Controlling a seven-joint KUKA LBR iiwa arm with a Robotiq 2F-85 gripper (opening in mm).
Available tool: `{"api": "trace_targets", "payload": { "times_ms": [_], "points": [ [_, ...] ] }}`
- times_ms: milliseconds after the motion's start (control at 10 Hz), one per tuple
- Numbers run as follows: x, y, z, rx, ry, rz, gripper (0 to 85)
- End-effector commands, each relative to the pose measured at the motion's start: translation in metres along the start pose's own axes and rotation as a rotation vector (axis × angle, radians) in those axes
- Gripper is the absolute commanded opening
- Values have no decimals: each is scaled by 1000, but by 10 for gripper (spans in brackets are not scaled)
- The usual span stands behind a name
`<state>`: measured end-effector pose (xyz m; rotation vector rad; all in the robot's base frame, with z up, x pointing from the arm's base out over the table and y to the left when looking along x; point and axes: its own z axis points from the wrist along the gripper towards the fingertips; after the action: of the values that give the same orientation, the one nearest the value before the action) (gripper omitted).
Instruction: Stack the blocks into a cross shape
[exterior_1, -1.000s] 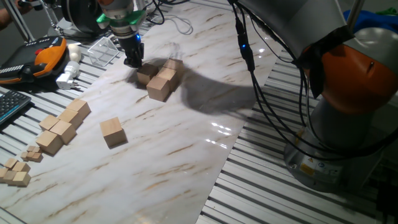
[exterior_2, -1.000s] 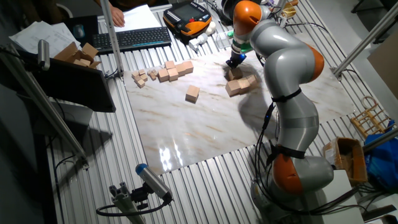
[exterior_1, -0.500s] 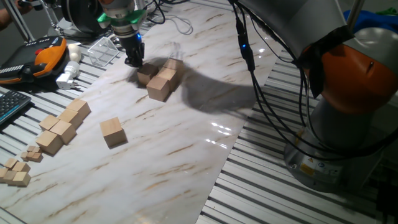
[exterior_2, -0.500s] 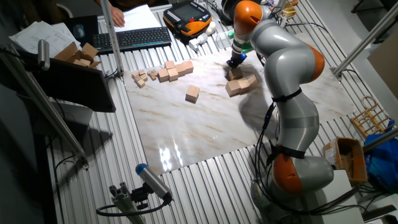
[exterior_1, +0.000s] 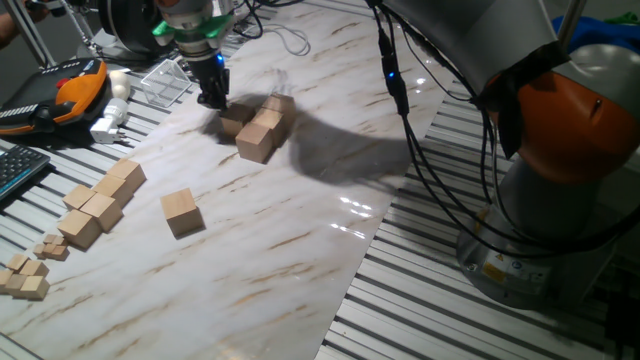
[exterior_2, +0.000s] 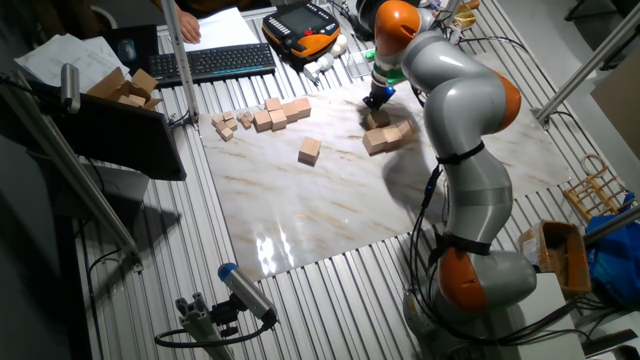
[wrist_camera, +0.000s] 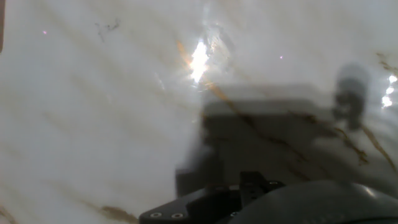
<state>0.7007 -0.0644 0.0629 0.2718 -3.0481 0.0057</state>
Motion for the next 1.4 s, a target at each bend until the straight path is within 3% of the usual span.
{"api": "trace_targets", "payload": {
  "times_ms": [0, 300, 600, 1000, 1300],
  "points": [
    [-3, 8, -4, 1, 3, 9, 0],
    [-6, 33, -13, 8, 11, 50, 0],
    [-1, 46, -4, 15, 1, 75, 0],
    [4, 34, 8, 5, -4, 57, 0],
    [8, 28, 8, 5, -1, 46, 0]
  ]
}}
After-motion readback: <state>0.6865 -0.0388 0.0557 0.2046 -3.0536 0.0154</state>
